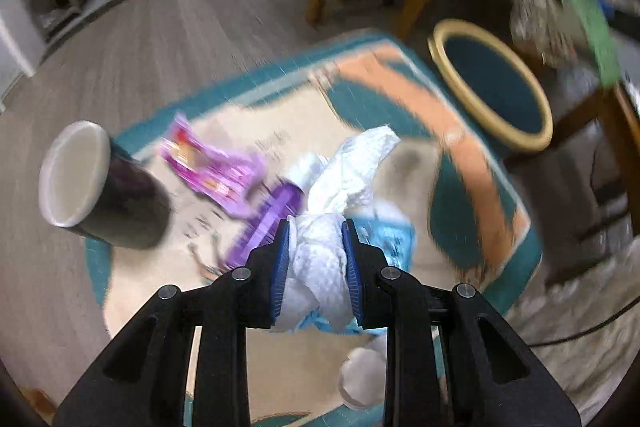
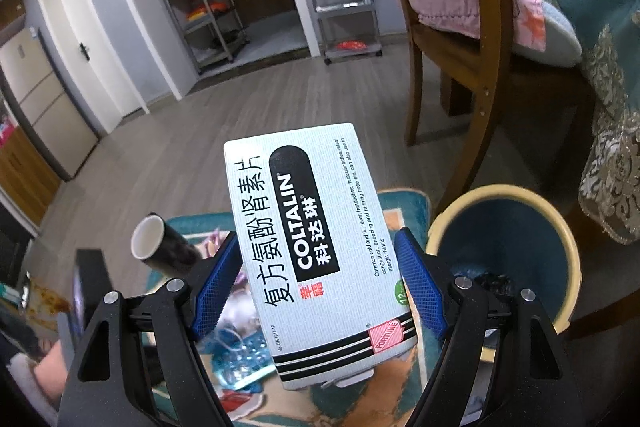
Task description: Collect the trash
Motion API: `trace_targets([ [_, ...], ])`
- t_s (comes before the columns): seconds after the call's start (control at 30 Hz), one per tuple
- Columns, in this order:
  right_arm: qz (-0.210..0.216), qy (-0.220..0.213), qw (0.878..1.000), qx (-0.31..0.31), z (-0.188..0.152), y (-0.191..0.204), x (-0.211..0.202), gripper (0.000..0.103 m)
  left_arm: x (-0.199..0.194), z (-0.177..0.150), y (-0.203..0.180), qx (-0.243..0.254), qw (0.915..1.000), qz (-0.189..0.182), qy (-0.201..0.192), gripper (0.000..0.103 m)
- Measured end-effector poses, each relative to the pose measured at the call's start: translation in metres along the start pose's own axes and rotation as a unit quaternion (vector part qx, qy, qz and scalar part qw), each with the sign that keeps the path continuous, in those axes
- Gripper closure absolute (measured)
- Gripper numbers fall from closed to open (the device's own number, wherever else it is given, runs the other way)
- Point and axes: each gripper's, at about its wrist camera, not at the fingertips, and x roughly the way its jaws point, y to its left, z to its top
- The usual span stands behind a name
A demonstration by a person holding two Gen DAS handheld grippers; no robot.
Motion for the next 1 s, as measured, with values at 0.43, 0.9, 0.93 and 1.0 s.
trace_targets([
  [0.43,0.026,0.020,0.999,0.029,0.000,-0.022,0.029,0.025,0.021,0.031,-0.011,-0.022,0.9997,-0.013,0.001,0.039],
  [0.9,0.023,0.017,0.999,0.023,0.002,-0.045,0.027,0.025,0.078,0.035,-0.037,0.033,0.9947,-0.002,0.098,0.100],
  [0.93,0.025,0.016,0.999,0.023,0.002,-0.046,0.026,0.025,0.069,0.039,-0.036,0.024,0.9964,-0.011,0.080,0.102],
  [1.0,0.027,0.012,0.999,0.023,0.003,-0.047,0.025,0.025,0.053,0.046,-0.033,0.013,0.9983,-0.018,0.053,0.102],
])
